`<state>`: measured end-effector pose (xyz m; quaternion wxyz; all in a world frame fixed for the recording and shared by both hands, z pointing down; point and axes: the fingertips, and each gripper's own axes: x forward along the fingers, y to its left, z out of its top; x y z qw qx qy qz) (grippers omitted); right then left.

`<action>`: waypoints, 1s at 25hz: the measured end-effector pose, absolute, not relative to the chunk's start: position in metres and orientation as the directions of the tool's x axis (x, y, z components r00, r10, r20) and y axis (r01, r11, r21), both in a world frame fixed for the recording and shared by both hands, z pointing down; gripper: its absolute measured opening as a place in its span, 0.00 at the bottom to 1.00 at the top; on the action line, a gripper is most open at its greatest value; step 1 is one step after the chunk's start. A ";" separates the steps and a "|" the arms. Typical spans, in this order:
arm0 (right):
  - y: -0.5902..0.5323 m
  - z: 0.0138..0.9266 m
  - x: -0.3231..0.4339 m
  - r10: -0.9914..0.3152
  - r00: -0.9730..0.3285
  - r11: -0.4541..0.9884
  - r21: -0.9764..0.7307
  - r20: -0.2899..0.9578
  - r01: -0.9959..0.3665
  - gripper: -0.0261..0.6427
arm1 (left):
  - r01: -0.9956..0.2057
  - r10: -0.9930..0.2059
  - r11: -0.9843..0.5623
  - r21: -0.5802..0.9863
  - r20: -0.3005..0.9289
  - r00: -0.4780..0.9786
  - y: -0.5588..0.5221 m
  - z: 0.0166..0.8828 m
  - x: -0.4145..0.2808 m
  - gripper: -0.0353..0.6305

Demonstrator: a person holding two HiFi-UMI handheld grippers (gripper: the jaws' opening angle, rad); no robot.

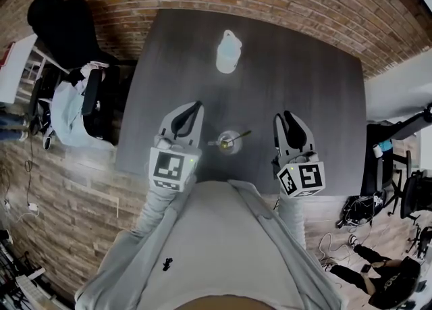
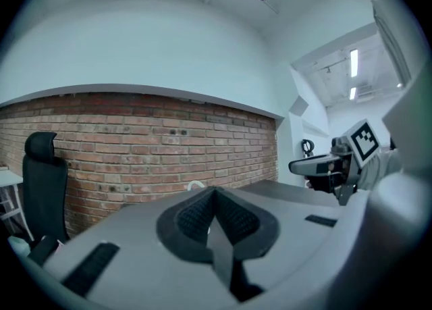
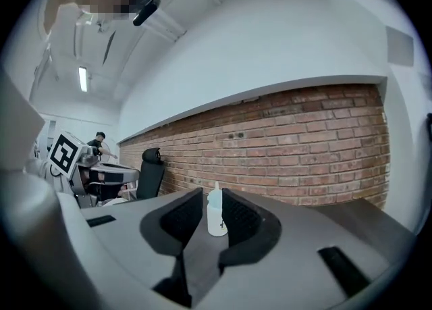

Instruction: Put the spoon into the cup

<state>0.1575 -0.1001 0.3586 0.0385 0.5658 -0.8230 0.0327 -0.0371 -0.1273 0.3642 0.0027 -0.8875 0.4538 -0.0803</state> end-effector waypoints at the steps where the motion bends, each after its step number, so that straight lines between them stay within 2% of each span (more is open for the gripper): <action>1: -0.100 0.354 0.158 -0.930 -0.355 0.357 0.007 0.092 -0.934 0.19 | -0.806 -0.808 -0.586 -0.082 0.134 0.574 -0.129 0.361 -0.037 0.08; 4: -0.099 0.343 0.161 -0.935 -0.348 0.351 0.042 0.065 -0.935 0.18 | -0.810 -0.813 -0.580 -0.083 0.119 0.570 -0.132 0.354 -0.038 0.08; 14: -0.096 0.334 0.154 -0.926 -0.377 0.377 0.062 0.018 -0.924 0.07 | -0.825 -0.825 -0.561 -0.073 0.137 0.549 -0.134 0.361 -0.046 0.08; 25: -0.100 0.345 0.152 -0.931 -0.362 0.363 0.015 0.036 -0.932 0.06 | -0.823 -0.820 -0.564 -0.063 0.157 0.550 -0.135 0.369 -0.048 0.08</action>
